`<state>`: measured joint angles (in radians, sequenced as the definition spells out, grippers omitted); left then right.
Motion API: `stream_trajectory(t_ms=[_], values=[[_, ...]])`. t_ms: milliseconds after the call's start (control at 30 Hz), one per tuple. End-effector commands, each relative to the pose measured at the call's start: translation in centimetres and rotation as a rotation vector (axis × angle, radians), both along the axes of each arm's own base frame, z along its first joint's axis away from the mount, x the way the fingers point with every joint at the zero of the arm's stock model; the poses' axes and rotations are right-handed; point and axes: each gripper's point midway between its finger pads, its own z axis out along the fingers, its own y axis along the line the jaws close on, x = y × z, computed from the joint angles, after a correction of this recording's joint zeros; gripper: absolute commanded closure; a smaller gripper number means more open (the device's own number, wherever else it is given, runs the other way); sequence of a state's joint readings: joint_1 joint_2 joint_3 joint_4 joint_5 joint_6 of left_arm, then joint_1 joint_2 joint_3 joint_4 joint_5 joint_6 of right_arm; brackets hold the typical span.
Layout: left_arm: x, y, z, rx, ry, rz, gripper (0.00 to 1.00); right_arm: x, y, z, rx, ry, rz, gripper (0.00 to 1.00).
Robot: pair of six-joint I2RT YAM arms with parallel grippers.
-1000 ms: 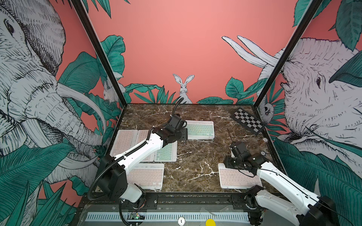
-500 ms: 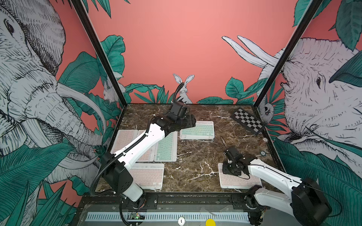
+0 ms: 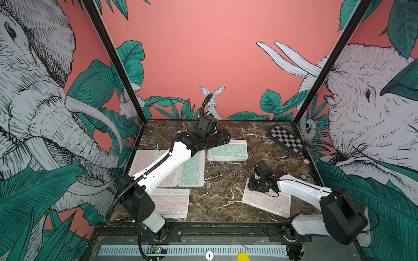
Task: Stack the numeric keypads
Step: Move the numeric keypad to the center of the board.
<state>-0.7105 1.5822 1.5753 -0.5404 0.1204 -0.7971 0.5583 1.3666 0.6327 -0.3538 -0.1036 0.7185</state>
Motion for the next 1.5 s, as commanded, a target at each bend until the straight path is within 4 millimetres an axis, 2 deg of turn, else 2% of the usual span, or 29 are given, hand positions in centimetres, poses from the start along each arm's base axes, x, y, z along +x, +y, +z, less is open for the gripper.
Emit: stream_trajectory(t_ms=[0, 167, 267, 433, 600, 633, 667, 867, 967, 1067, 1133, 1167, 1233, 1300, 1367, 1467], values=[[0.0, 0.1, 1.6, -0.029, -0.016, 0.005, 0.29, 0.6, 1.4, -0.8, 0.029, -0.005, 0.045, 0.57], [-1.0, 1.5, -1.3, 0.022, -0.002, 0.017, 0.29, 1.7, 2.5, -0.5, 0.058, -0.034, 0.053, 0.57], [-1.9, 3.0, -3.6, 0.083, 0.009, 0.026, 0.3, 2.1, 3.0, -0.6, 0.064, -0.044, 0.059, 0.57], [-2.7, 5.0, -6.3, 0.159, -0.009, 0.046, 0.3, 3.1, 4.2, -0.7, 0.066, -0.059, 0.08, 0.57], [-3.6, 5.7, -8.0, 0.174, -0.02, 0.022, 0.31, 3.9, 6.8, -0.7, 0.133, -0.083, 0.121, 0.57], [-3.9, 6.1, -8.4, 0.191, -0.017, 0.023, 0.3, 4.0, 7.3, -0.3, 0.139, -0.096, 0.137, 0.57], [-4.2, 6.6, -8.7, 0.211, -0.019, 0.024, 0.31, 3.9, 7.7, -1.2, 0.126, -0.078, 0.15, 0.57], [-6.4, 9.2, -11.1, 0.294, -0.017, 0.008, 0.3, 4.8, 10.6, -1.1, 0.161, -0.1, 0.199, 0.57], [-7.4, 9.5, -12.4, 0.303, 0.0, -0.019, 0.3, 5.3, 12.0, -0.3, 0.187, -0.119, 0.214, 0.57], [-8.1, 9.3, -13.7, 0.321, 0.002, -0.047, 0.3, 5.6, 12.7, 1.8, 0.237, -0.155, 0.211, 0.57], [-8.5, 8.9, -14.5, 0.351, -0.008, -0.076, 0.3, 5.5, 12.0, 3.3, 0.227, -0.187, 0.211, 0.57], [-8.7, 8.8, -15.0, 0.379, -0.011, -0.09, 0.3, 5.4, 11.2, 4.6, 0.205, -0.217, 0.203, 0.56], [-9.0, 8.5, -16.1, 0.432, -0.01, -0.118, 0.3, 5.0, 9.3, 5.5, 0.144, -0.222, 0.195, 0.54], [-9.2, 7.9, -17.0, 0.457, 0.003, -0.15, 0.31, 4.4, 7.2, 5.9, 0.103, -0.209, 0.185, 0.52], [-9.4, 7.1, -17.9, 0.463, 0.011, -0.184, 0.31, 3.8, 4.5, 6.3, 0.057, -0.207, 0.157, 0.44], [-9.3, 6.3, -19.1, 0.449, 0.011, -0.208, 0.31, 3.0, 0.3, 5.7, -0.012, -0.18, 0.097, 0.35]])
